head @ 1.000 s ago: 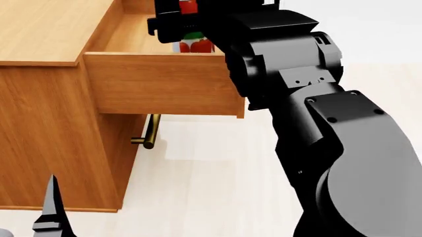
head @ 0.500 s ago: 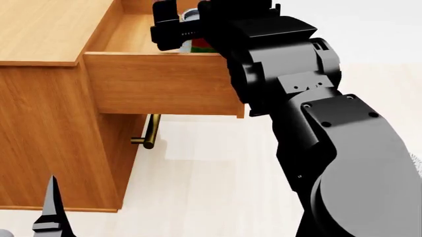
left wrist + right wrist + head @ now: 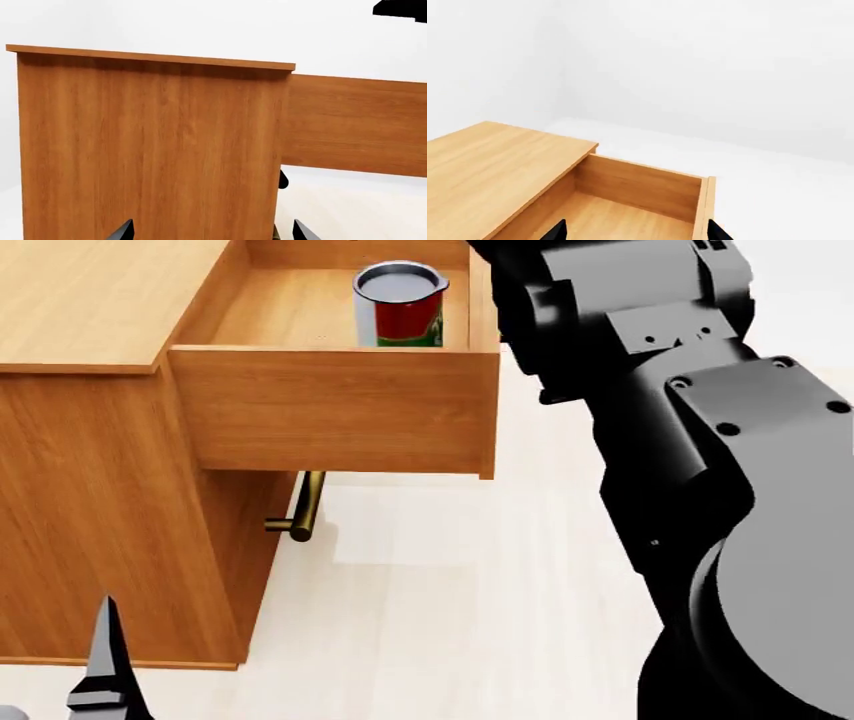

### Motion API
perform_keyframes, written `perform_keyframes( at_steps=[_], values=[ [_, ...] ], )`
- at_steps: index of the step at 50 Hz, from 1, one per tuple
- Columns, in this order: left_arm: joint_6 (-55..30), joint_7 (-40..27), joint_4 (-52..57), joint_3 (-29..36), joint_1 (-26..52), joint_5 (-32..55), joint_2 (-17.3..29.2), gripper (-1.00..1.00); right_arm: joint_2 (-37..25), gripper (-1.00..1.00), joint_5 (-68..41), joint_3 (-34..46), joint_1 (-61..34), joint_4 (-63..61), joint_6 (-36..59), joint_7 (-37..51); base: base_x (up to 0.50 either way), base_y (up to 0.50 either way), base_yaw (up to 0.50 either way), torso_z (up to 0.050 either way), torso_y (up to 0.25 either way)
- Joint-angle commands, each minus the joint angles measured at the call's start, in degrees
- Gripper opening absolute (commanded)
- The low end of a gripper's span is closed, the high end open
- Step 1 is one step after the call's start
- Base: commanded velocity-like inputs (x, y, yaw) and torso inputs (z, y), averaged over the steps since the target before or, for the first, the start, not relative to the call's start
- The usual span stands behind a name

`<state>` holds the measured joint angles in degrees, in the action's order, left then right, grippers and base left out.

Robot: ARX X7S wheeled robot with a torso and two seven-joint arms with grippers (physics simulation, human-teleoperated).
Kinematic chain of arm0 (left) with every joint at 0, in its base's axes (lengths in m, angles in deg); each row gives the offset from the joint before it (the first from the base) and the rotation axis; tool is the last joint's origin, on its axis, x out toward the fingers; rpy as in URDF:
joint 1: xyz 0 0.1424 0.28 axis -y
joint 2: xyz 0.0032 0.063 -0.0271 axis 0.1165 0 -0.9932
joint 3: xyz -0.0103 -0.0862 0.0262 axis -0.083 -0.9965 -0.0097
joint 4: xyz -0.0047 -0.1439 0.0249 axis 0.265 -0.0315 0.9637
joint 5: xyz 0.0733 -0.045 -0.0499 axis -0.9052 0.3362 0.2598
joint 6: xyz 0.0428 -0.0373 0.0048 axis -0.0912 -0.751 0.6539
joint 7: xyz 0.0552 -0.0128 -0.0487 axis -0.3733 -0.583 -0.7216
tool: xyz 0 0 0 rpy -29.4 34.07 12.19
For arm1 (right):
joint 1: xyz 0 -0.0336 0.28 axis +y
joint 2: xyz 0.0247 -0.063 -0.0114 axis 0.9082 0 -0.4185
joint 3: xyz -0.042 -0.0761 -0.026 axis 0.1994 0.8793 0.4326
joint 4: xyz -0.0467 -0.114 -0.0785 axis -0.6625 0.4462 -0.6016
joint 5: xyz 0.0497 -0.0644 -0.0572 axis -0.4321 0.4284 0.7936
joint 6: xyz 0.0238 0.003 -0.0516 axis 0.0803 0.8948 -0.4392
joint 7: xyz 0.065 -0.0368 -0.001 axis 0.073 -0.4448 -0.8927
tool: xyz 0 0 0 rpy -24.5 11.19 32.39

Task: Put the ketchup in the top drawer of the cabinet.

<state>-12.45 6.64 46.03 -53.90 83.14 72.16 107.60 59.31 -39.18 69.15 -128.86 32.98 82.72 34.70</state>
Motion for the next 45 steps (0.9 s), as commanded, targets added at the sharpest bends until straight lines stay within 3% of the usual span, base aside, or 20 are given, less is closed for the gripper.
perform_keyframes(
  at_steps=[1,9,21,29,41,45],
  values=[
    [0.0,-0.1,0.4,0.0,0.0,0.2,0.3,1.00,-5.2,1.00,-0.4,-1.5,-6.7,-8.6,-0.6,6.5,0.00,0.00,0.00,0.000,0.000],
    [-0.1,-0.3,0.5,0.0,0.0,0.4,0.4,1.00,-8.4,1.00,-0.4,-2.7,-8.2,-13.6,-2.7,10.4,0.00,0.00,0.00,0.000,0.000],
    [0.4,-0.1,-0.1,-0.1,0.1,0.5,0.6,1.00,-19.5,1.00,0.8,-3.1,-8.4,-29.6,-5.1,22.0,0.00,0.00,0.00,0.000,0.000],
    [0.7,-0.1,-0.3,-0.2,0.0,0.7,0.7,1.00,-30.8,1.00,0.5,-3.9,-5.8,-47.6,-6.7,32.3,0.00,0.00,0.00,0.000,0.000],
    [0.9,-0.3,0.2,0.1,-0.3,0.7,0.7,1.00,-46.3,1.00,-1.3,-6.3,-0.2,-71.7,-12.0,40.3,0.00,0.00,0.00,0.000,0.000],
    [0.9,-0.4,0.2,0.1,-0.2,0.7,0.7,1.00,-51.3,1.00,3.3,-5.3,1.8,-81.0,-13.8,43.6,0.00,0.00,0.00,0.000,0.000]
  ],
)
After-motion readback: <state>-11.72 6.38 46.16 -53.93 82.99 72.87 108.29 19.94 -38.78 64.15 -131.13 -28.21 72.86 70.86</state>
